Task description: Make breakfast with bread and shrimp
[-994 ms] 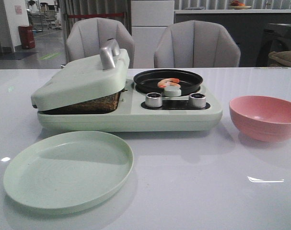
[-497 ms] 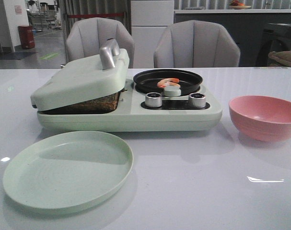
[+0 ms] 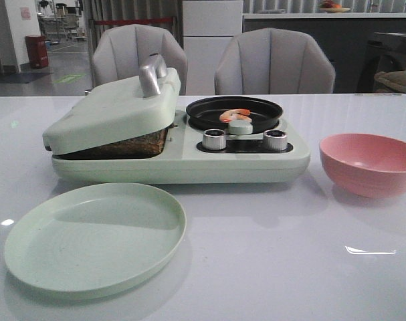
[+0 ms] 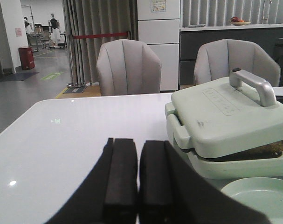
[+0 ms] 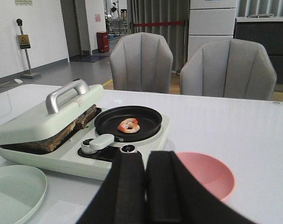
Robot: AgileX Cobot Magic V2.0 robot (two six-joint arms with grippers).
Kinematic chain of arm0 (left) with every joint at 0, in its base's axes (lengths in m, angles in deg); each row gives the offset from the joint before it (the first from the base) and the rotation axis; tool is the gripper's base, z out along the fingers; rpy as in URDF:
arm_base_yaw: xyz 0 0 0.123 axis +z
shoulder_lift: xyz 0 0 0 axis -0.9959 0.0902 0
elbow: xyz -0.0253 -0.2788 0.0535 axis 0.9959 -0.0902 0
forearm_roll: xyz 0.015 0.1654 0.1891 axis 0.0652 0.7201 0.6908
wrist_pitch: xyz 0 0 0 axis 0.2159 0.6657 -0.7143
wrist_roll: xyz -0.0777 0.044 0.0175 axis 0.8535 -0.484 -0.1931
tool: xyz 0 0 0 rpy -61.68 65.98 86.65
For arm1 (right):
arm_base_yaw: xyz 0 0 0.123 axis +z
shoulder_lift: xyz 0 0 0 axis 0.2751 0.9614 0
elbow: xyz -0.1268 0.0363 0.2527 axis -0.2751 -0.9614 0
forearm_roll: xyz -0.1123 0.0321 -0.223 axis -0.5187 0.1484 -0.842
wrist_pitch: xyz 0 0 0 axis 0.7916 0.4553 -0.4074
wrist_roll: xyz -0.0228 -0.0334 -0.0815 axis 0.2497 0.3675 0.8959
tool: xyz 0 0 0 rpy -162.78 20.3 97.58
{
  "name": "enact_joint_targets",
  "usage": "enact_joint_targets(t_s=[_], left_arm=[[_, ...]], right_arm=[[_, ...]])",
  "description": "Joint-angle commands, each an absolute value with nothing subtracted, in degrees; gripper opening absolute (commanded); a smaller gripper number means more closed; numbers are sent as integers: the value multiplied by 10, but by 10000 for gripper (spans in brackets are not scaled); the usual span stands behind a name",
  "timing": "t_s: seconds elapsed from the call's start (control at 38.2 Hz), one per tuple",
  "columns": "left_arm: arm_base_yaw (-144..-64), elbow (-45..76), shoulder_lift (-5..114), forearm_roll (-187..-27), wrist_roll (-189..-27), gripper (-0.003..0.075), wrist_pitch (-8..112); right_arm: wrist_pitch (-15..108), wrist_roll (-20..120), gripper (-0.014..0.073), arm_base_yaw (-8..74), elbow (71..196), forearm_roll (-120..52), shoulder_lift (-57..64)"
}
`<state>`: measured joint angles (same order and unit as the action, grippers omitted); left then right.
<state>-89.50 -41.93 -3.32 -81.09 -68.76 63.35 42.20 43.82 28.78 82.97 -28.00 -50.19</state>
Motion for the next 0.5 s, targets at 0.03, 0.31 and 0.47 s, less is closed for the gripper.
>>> enact_joint_targets(t_s=[0.03,0.31,0.47], left_arm=[[-894,-423,-44,-811,-681,113,683],[-894,-423,-44,-811,-681,113,683],[-894,-423,-44,-811,-681,113,683]], right_arm=[[381,444,152,289,845,-277,-494],[381,444,152,289,845,-277,-494],[370,444,152,281,828,-302,-495]])
